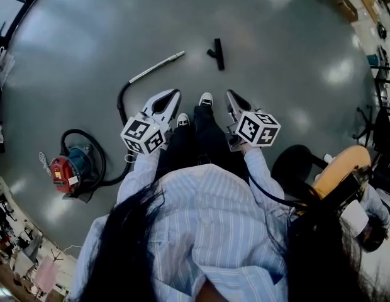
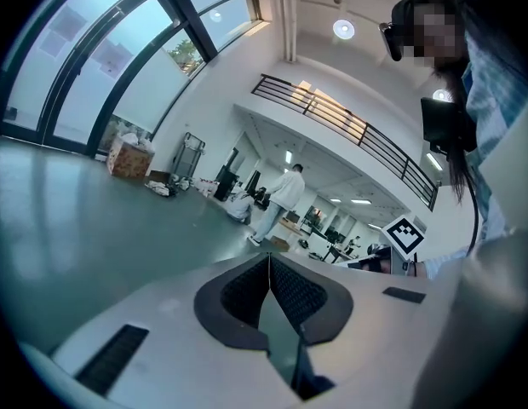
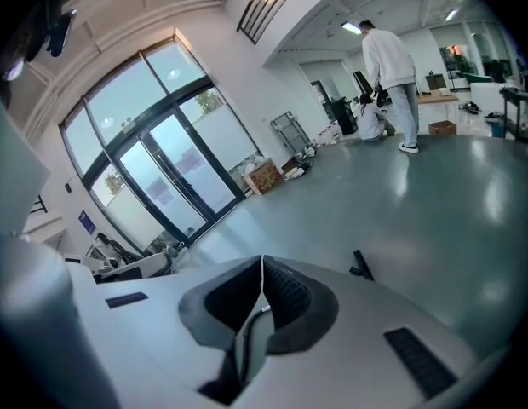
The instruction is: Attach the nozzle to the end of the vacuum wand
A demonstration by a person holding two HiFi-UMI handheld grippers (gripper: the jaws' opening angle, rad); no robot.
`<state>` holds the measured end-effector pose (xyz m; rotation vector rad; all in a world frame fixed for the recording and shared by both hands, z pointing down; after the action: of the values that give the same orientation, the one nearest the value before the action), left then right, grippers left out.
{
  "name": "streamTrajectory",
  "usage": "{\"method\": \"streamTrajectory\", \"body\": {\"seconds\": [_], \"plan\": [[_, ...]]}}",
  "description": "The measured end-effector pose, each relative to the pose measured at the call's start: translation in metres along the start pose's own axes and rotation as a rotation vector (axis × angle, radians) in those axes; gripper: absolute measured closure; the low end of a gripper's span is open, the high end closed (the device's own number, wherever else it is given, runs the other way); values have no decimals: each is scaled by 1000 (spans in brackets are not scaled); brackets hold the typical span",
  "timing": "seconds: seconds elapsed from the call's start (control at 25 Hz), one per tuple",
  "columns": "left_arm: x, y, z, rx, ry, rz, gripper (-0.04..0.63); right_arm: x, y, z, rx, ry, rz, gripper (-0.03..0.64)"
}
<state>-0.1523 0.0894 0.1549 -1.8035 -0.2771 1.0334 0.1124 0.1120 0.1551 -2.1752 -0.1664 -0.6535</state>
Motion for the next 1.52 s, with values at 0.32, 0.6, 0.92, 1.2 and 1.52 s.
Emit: {"method": "streamTrajectory", "body": {"seconds": [0.32, 0.6, 0.92, 1.2, 1.52], "plan": [[-30, 2, -72, -97, 73, -40, 588, 53, 44, -62, -97, 78, 77, 604], [-74, -4, -140, -215, 111, -113, 586, 104, 66, -119, -183, 94, 118, 604], [-145, -13, -201, -391, 86, -163, 500, 150, 73, -178, -248, 6, 88, 603], [-250, -43, -235, -564, 45, -151, 486, 182, 51, -259, -286, -107, 12, 597], [-335, -67, -252, -612, 47, -104, 486, 218, 33, -327, -299, -171, -74, 527]]}}
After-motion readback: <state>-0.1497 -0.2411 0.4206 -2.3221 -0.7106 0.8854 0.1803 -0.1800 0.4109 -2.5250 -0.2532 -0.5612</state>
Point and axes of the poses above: the fingertips, and each gripper's own axes: z backward along the fingers, x to its right, y out of its top, the point moved 9 cm from there along z, backward along the fingers, and after that the axes turned 5 degrees about x, right-handed, at the moved point
